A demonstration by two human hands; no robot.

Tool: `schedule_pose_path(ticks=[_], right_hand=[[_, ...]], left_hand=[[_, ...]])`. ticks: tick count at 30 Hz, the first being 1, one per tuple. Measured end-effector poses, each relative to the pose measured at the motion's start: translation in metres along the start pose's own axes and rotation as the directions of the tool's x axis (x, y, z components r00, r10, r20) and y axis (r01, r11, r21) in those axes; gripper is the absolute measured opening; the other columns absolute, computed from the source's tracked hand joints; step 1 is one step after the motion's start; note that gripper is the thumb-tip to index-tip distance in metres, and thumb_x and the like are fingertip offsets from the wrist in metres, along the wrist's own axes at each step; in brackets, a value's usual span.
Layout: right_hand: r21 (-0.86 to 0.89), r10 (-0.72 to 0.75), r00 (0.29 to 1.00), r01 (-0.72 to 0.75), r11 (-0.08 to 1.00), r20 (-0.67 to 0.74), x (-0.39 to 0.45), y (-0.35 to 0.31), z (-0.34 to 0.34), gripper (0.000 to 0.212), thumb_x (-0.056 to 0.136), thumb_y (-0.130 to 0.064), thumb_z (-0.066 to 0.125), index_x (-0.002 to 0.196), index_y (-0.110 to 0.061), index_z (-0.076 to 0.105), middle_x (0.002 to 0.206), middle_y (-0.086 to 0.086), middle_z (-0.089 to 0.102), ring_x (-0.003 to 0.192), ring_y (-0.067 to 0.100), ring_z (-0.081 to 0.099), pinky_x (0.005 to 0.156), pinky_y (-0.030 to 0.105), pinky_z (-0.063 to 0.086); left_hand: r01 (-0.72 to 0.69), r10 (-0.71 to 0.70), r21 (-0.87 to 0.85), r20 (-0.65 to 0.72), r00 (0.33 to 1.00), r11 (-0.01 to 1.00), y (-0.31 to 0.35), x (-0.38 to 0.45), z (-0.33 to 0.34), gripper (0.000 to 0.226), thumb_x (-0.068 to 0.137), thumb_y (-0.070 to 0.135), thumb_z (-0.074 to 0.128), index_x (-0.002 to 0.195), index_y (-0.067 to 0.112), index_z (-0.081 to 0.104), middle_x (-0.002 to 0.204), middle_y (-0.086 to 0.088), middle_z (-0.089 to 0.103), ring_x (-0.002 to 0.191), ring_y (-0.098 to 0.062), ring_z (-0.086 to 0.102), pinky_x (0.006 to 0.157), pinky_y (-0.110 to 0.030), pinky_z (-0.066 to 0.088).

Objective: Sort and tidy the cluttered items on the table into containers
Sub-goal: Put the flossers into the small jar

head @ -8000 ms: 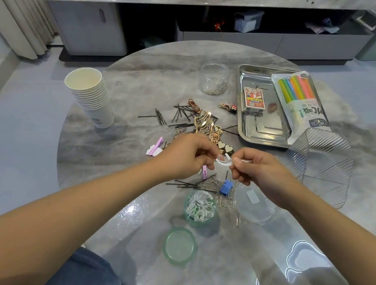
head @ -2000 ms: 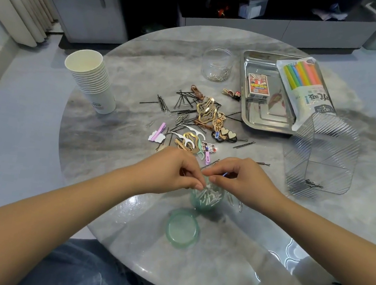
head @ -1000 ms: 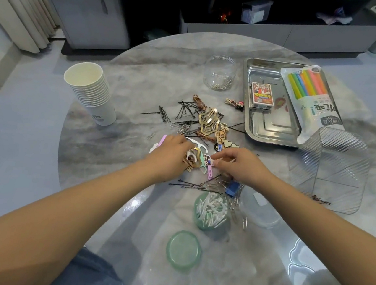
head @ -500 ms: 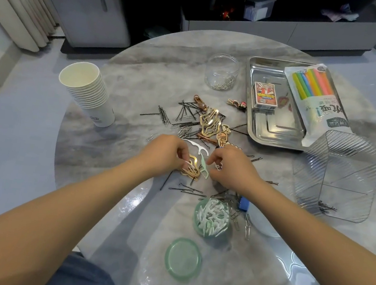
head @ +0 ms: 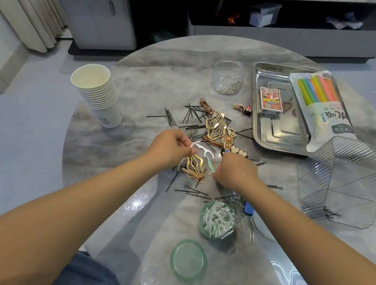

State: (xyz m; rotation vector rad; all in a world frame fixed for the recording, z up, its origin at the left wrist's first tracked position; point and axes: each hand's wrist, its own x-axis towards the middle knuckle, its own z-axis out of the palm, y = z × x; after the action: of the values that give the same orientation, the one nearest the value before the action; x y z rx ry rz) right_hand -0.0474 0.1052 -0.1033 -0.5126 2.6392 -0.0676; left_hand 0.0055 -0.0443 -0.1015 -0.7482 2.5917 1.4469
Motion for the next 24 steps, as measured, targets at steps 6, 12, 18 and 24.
schedule_pose_path(ticks=[6, 12, 18, 24], right_hand=[[0.335, -0.035, 0.999, 0.04, 0.941, -0.021, -0.005, 0.014, -0.018, 0.009, 0.079, -0.012, 0.063, 0.077, -0.004, 0.065, 0.079, 0.011, 0.068, 0.073, 0.021, 0.063, 0.064, 0.03, 0.052], [0.338, -0.188, 0.956, 0.258, 0.905, -0.226, -0.016, 0.02, -0.037, 0.006, 0.09, -0.013, 0.056, 0.087, -0.014, 0.06, 0.075, -0.005, 0.06, 0.074, 0.015, 0.057, 0.067, 0.026, 0.046], [0.345, -0.323, 0.903, 0.409, 0.845, -0.283, -0.007, 0.008, -0.028, 0.008, 0.09, -0.013, 0.058, 0.089, -0.016, 0.065, 0.076, -0.009, 0.057, 0.07, 0.007, 0.051, 0.064, 0.022, 0.037], [0.567, -0.178, 0.9, 0.395, 0.723, -0.399, 0.013, 0.0, -0.013, 0.009, 0.083, -0.013, 0.068, 0.091, -0.011, 0.073, 0.075, -0.007, 0.064, 0.064, -0.005, 0.053, 0.058, 0.004, 0.04]], left_hand=[[0.238, -0.166, -0.41, 0.206, 0.965, 0.881, 0.005, -0.007, -0.006, 0.007, 0.09, 0.009, 0.063, 0.086, 0.004, 0.064, 0.073, -0.01, 0.061, 0.05, -0.011, 0.063, 0.051, -0.024, 0.057], [0.347, -0.239, -0.425, 0.287, 0.928, 0.836, 0.007, -0.008, -0.006, 0.012, 0.094, 0.012, 0.057, 0.089, 0.005, 0.066, 0.079, -0.01, 0.064, 0.058, -0.015, 0.063, 0.057, -0.027, 0.058], [0.382, -0.162, -0.44, 0.458, 0.874, 0.813, 0.01, -0.01, -0.005, 0.014, 0.096, 0.014, 0.052, 0.099, 0.009, 0.065, 0.087, -0.009, 0.069, 0.072, -0.016, 0.07, 0.072, -0.03, 0.057], [0.354, -0.184, -0.494, 0.36, 0.915, 0.794, 0.003, -0.003, -0.007, 0.02, 0.092, -0.004, 0.052, 0.109, -0.002, 0.063, 0.076, -0.008, 0.071, 0.061, -0.012, 0.069, 0.064, -0.024, 0.058]])
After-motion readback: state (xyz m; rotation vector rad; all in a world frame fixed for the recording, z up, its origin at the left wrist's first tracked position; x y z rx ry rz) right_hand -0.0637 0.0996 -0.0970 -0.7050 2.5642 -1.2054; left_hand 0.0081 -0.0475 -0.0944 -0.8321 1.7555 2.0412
